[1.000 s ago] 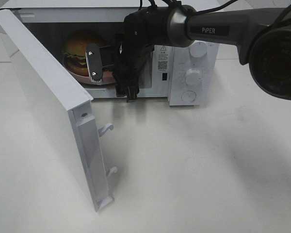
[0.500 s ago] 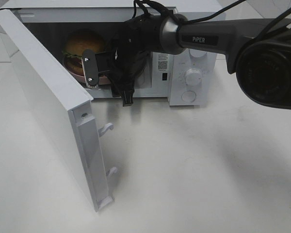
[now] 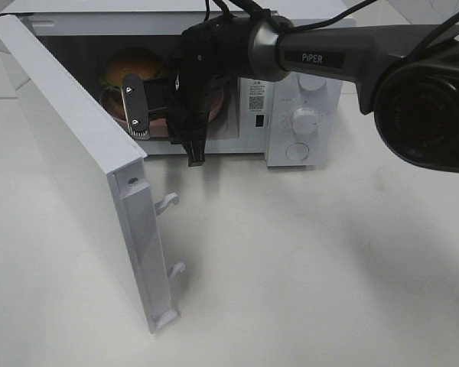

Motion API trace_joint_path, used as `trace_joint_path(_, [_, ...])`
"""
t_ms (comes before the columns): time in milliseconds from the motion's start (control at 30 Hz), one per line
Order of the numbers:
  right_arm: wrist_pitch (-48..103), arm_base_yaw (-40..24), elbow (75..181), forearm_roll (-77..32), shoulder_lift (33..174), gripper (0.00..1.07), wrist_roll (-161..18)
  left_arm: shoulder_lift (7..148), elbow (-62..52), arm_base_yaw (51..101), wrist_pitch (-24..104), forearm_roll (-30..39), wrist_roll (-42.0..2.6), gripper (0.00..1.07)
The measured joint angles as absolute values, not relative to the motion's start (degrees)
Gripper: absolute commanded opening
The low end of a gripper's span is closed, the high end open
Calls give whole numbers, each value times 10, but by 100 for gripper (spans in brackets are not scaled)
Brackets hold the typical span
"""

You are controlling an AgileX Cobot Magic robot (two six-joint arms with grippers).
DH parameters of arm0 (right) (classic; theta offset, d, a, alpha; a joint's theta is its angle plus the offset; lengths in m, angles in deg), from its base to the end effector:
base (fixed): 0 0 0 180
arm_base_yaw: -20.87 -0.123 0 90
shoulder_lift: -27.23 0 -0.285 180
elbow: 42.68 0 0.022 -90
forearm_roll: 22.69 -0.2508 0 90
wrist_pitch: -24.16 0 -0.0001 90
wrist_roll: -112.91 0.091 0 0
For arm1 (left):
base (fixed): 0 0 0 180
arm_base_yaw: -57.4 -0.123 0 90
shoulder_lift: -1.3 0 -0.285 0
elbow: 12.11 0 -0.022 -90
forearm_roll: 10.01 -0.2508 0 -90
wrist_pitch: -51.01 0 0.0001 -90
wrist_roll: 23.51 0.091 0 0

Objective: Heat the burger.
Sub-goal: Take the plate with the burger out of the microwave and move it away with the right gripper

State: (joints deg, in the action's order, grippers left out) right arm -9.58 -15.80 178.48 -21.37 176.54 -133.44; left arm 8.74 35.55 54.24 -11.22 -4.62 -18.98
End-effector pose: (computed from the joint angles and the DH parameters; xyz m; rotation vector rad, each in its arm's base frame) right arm 0.4389 0.3253 0.1396 -1.9623 1.5369 -0.2439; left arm -0.0085 -0.0080 0.2799 0.0314 2.0441 -0.0287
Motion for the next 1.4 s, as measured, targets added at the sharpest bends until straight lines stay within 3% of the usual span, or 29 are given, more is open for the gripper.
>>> trace_joint_path(833, [-116,-163,1783,-209,1737,0,-1370,87,355,542,-112,-46,-190,98])
trace_joint_path(1400, [-100,-176,1668,-176,1671,0,-1430,87,355,542,-112,-46,-190,98])
